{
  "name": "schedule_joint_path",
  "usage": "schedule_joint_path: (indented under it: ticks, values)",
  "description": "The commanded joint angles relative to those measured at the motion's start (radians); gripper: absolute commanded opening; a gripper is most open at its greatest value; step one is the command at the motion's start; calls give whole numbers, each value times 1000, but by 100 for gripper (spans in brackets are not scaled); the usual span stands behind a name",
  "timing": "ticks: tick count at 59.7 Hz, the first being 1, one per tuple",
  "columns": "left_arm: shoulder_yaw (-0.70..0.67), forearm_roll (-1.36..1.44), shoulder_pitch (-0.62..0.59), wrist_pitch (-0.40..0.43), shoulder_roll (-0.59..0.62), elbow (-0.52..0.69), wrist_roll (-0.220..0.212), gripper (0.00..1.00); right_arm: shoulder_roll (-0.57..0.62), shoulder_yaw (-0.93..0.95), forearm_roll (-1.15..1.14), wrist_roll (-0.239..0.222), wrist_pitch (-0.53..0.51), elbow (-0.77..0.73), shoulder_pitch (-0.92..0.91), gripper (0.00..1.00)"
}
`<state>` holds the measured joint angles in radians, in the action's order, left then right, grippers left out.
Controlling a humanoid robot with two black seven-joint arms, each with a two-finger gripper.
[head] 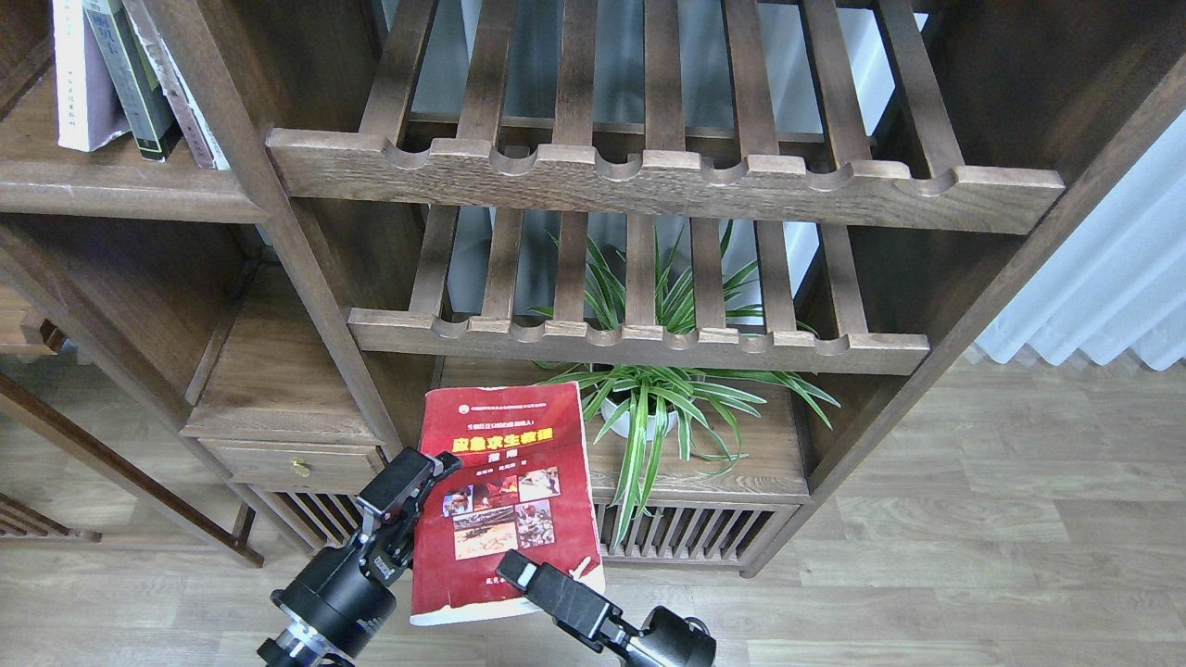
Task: Organize books on shelf
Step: 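Hand the red book from the right gripper to the left gripper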
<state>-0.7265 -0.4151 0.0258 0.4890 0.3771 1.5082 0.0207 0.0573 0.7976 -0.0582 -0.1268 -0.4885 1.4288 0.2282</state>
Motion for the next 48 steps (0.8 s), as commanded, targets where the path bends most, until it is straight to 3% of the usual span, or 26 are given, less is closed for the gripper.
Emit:
schedule_joint_path:
  ticks: [1, 8, 17, 32, 48]
  values:
    - [-8, -2, 2, 0, 19, 0, 8, 39, 4, 2, -3, -39, 0, -5, -1, 3]
    - [-14, -4, 8, 0, 32, 0, 8, 58, 6, 0, -5, -51, 0, -11, 0, 3]
    - [-48, -5, 10, 0, 36, 1, 10, 69, 2, 0, -5, -51, 0, -13, 0, 3]
    - [-48, -4, 2, 0, 28, 1, 7, 69, 1, 0, -9, -53, 0, -14, 3, 3]
    - [-5, -1, -1, 0, 26, 1, 4, 54, -1, -2, -15, -53, 0, -14, 10, 3]
